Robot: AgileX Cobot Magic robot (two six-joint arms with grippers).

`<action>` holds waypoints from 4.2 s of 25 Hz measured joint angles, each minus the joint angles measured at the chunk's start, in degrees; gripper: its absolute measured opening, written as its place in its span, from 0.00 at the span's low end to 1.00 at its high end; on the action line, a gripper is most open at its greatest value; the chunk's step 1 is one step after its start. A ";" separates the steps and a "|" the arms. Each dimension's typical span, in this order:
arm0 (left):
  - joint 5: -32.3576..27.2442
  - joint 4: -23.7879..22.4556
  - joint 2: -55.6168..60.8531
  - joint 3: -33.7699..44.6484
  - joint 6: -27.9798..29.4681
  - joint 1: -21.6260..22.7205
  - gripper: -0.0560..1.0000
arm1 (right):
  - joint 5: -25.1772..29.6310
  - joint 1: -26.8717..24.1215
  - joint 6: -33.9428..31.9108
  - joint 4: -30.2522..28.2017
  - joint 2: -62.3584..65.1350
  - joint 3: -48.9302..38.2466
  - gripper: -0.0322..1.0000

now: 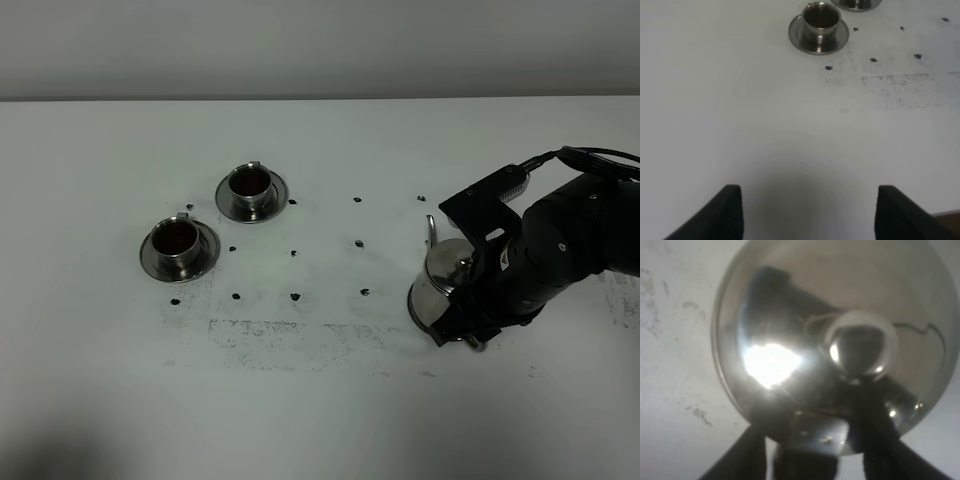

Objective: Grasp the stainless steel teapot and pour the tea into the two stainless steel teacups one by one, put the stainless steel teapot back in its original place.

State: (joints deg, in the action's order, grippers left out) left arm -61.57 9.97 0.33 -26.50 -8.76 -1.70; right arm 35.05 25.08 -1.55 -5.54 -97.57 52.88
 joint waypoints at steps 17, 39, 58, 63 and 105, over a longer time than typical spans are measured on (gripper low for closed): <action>0.00 0.00 0.00 0.00 0.00 0.00 0.57 | 0.61 0.00 -0.05 -2.91 25.49 0.00 0.51; 0.00 0.00 0.00 0.00 0.00 0.00 0.57 | 30.28 -13.88 -0.07 2.94 64.33 -4.33 0.51; 0.00 0.00 0.00 0.00 0.00 0.00 0.57 | 23.76 -19.97 -0.02 2.97 92.32 -21.68 0.52; 0.00 0.00 0.00 0.00 0.00 0.00 0.57 | 26.32 -22.39 -0.02 3.04 95.06 -21.88 0.52; 0.00 0.00 0.00 0.00 0.00 0.00 0.57 | 28.62 -24.00 0.38 2.99 95.17 -22.99 0.52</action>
State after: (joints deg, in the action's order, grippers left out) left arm -61.57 9.97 0.33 -26.50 -8.76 -1.70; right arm 63.67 1.09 -1.17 -2.55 -2.40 29.89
